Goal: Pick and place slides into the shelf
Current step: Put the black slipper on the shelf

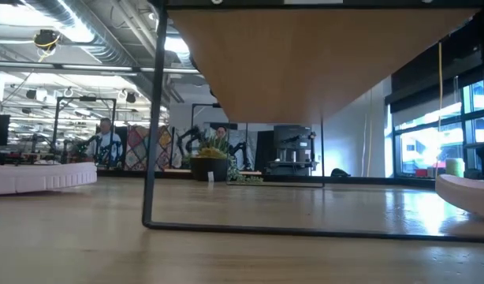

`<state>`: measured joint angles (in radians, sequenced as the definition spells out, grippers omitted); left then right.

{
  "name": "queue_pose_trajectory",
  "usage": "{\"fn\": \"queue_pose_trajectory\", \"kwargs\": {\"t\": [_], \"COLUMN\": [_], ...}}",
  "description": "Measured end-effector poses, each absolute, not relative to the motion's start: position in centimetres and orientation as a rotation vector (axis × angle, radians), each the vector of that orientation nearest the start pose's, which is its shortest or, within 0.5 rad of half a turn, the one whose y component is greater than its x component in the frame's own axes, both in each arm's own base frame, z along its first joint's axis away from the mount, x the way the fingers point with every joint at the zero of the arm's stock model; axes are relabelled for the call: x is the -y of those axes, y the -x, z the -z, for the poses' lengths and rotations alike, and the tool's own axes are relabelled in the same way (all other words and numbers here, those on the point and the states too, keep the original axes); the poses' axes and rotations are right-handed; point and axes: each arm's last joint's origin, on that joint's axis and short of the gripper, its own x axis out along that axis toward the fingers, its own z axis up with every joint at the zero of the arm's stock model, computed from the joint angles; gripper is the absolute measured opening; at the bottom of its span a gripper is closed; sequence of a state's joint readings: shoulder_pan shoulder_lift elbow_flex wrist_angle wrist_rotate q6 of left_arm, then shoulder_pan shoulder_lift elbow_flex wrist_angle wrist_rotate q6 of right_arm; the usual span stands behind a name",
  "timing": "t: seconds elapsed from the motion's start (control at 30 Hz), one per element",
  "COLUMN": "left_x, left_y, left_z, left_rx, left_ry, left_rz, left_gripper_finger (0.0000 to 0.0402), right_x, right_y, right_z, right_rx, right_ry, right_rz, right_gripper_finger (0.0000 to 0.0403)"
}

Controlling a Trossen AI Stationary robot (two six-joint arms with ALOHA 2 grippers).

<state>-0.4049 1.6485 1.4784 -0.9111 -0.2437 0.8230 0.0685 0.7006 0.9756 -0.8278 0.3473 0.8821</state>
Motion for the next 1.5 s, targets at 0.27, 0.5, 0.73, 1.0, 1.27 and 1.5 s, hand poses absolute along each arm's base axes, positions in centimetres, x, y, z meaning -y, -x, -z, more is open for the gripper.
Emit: {"fn": "queue_pose_trajectory", "kwargs": {"t": [0.27, 0.5, 0.73, 1.0, 1.27, 1.5], "left_x": [12.54, 12.59, 12.58, 12.44, 12.01, 11.80], "left_y": [-31.27, -31.27, -31.24, -31.12, -31.25, -31.07], "left_z": [-29.98, -29.97, -29.95, -29.90, -29.99, -29.91], "left_rx": [-0.942, -0.948, -0.951, -0.974, -0.997, -1.028], "left_ry": [-1.105, -1.049, -1.050, -1.071, -1.107, -1.118], "left_rz": [0.534, 0.516, 0.518, 0.495, 0.382, 0.363], "left_gripper_finger": [0.0038, 0.0038, 0.0057, 0.0136, 0.0150, 0.0149], "right_x": [0.17, 0.17, 0.17, 0.17, 0.17, 0.17], "right_y": [-11.89, -11.89, -11.89, -11.89, -11.89, -11.89], "right_z": [-34.81, -34.81, -34.82, -34.82, -34.82, -34.82], "right_rx": [-0.384, -0.384, -0.383, -0.384, -0.385, -0.384], "right_ry": [-0.740, -0.740, -0.739, -0.736, -0.736, -0.736], "right_rz": [0.489, 0.489, 0.488, 0.487, 0.487, 0.487], "right_gripper_finger": [0.0187, 0.0187, 0.0187, 0.0187, 0.0187, 0.0187]}}
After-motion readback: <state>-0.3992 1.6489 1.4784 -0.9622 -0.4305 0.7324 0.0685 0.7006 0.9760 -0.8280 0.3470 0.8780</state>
